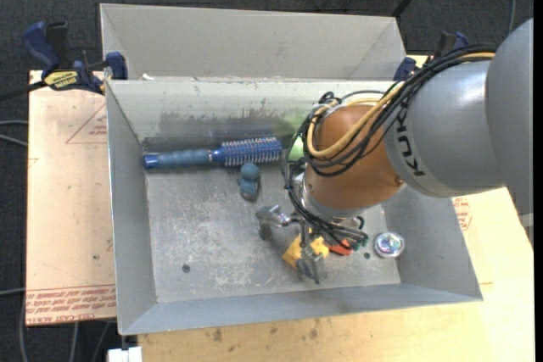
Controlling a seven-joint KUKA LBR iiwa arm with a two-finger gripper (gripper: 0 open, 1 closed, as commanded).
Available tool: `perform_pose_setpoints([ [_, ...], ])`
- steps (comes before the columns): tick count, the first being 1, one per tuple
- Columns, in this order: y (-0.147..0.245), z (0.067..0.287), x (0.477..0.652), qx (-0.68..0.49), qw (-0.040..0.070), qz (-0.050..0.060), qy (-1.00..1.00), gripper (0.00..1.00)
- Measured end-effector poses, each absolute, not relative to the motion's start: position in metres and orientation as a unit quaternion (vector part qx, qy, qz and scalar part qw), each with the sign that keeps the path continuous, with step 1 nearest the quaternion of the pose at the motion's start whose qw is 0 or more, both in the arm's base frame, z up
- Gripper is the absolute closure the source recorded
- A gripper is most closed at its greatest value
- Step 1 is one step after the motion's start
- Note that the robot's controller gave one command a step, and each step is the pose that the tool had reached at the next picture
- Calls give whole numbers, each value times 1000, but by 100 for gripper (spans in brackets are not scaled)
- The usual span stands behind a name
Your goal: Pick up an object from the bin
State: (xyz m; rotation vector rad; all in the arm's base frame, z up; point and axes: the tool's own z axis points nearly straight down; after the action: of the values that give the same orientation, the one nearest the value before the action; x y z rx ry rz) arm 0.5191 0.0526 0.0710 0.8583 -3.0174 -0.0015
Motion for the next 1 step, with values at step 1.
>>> perform_pose_setpoints([
  [1, 50, 122, 531, 296, -4, 0, -955, 0],
])
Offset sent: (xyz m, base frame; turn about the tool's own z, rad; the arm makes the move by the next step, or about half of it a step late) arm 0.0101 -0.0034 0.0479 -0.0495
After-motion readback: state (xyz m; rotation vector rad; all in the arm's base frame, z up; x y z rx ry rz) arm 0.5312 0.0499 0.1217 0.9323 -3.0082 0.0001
